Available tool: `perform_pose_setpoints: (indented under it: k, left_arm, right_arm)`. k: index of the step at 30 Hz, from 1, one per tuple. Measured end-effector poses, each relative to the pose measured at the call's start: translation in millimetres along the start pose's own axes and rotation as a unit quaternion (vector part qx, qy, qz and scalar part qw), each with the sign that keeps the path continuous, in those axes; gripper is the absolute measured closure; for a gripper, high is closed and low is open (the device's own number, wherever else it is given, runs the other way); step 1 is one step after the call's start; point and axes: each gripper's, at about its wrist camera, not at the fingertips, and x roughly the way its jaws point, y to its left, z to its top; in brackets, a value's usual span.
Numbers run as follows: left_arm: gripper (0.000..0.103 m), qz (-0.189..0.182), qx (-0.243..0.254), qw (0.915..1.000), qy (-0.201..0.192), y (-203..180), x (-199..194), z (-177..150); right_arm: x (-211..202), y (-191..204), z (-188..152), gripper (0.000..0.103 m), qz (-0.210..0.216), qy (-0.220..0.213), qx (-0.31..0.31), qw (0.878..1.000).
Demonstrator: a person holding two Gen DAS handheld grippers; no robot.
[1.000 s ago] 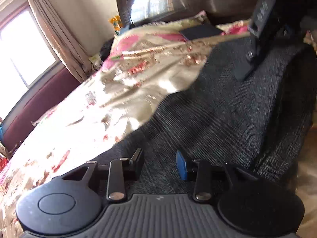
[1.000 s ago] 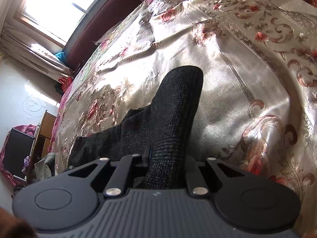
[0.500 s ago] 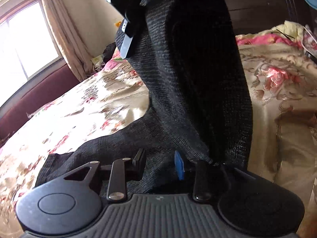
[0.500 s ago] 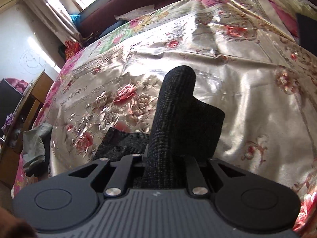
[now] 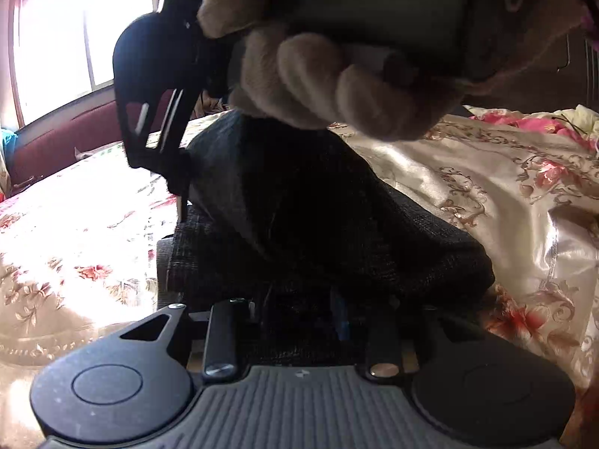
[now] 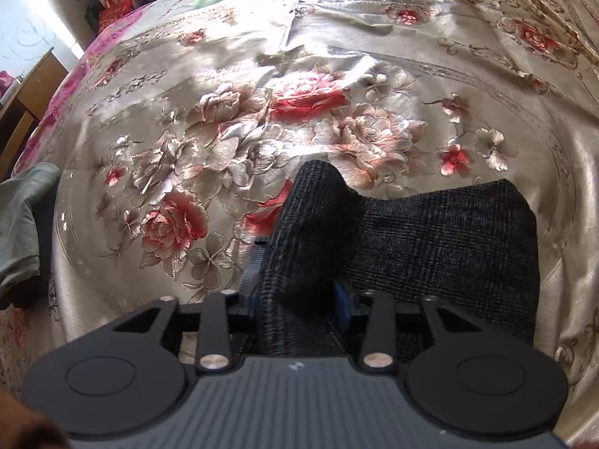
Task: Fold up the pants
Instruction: 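Lower the folded bundle onto the bedspread and open both grippers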
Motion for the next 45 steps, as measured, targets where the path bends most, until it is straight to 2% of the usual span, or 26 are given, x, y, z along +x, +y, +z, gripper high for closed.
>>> perform_pose_setpoints:
  k: [2,4,7,9,12,15,17,18,21,23,26,28,30,32,35,37,40,42,45]
  left_arm:
    - [0.055,0.009,-0.003,0.9999,-0.005,12,-9,-7]
    - [0.055,0.002,-0.022,0.9998,-0.004,24,-14,-8]
    - [0.053,0.01,-0.037,0.9992,-0.01,38,-24,-10]
    - [0.044,0.026,-0.041,0.9988,-0.008,45,-28,-10]
    - [0.044,0.077,-0.042,0.9961,0.012,57,-35,-16]
    - [0.044,0.124,-0.073,0.9891,0.032,74,-53,-27]
    - [0.044,0.127,-0.113,0.9848,0.036,88,-70,-26]
    - [0.044,0.133,-0.112,0.9842,0.031,88,-76,-20]
    - [0.044,0.156,-0.045,0.9867,0.006,67,-75,8]
    - [0.044,0.15,-0.025,0.9883,0.007,57,-53,26]
    - [0.044,0.134,-0.025,0.9906,0.008,53,-30,50]
    - [0.044,0.123,-0.018,0.9922,-0.015,50,-36,61]
    - [0.044,0.124,0.0,0.992,-0.019,44,-41,69]
    - [0.044,0.129,0.02,0.9913,-0.016,40,-41,74]
    - [0.043,0.122,0.032,0.9919,0.005,38,-48,77]
    - [0.043,0.144,0.05,0.9882,0.017,37,-62,73]
    - [0.043,0.18,0.069,0.9805,0.036,40,-76,67]
    - [0.043,0.186,0.063,0.98,0.03,41,-78,72]
    - [0.043,0.168,0.052,0.9845,0.002,35,-59,84]
  right_arm:
    - [-4,11,0,0.05,0.007,-0.013,-0.012,1.0]
    - [-9,20,3,0.05,0.013,-0.018,-0.02,1.0]
    - [-26,22,6,0.055,0.033,-0.037,-0.028,0.998]
    - [-38,14,4,0.054,0.028,-0.057,-0.036,0.997]
    - [-48,1,-10,0.053,0.025,-0.082,-0.067,0.994]
    - [-36,-1,-20,0.055,0.046,-0.08,-0.093,0.991]
    - [-11,4,-17,0.055,0.047,-0.078,-0.112,0.99]
    - [2,7,-13,0.055,0.043,-0.076,-0.117,0.989]
    - [35,9,1,0.048,0.032,-0.077,-0.128,0.988]
    - [40,4,8,0.047,0.038,-0.075,-0.133,0.988]
    - [20,-15,11,0.049,0.086,-0.074,-0.109,0.988]
    - [-6,-41,9,0.049,0.137,-0.092,-0.064,0.984]
    - [-27,-63,5,0.049,0.159,-0.115,-0.04,0.98]
    - [-38,-81,-2,0.047,0.157,-0.132,-0.03,0.978]
    - [-40,-98,-12,0.047,0.166,-0.129,-0.018,0.977]
    - [-35,-103,-20,0.047,0.164,-0.121,-0.021,0.979]
    - [-20,-100,-37,0.048,0.085,-0.113,-0.058,0.988]
    - [-23,-108,-46,0.048,0.099,-0.119,-0.045,0.987]
    - [-40,-123,-56,0.049,0.115,-0.136,-0.019,0.984]
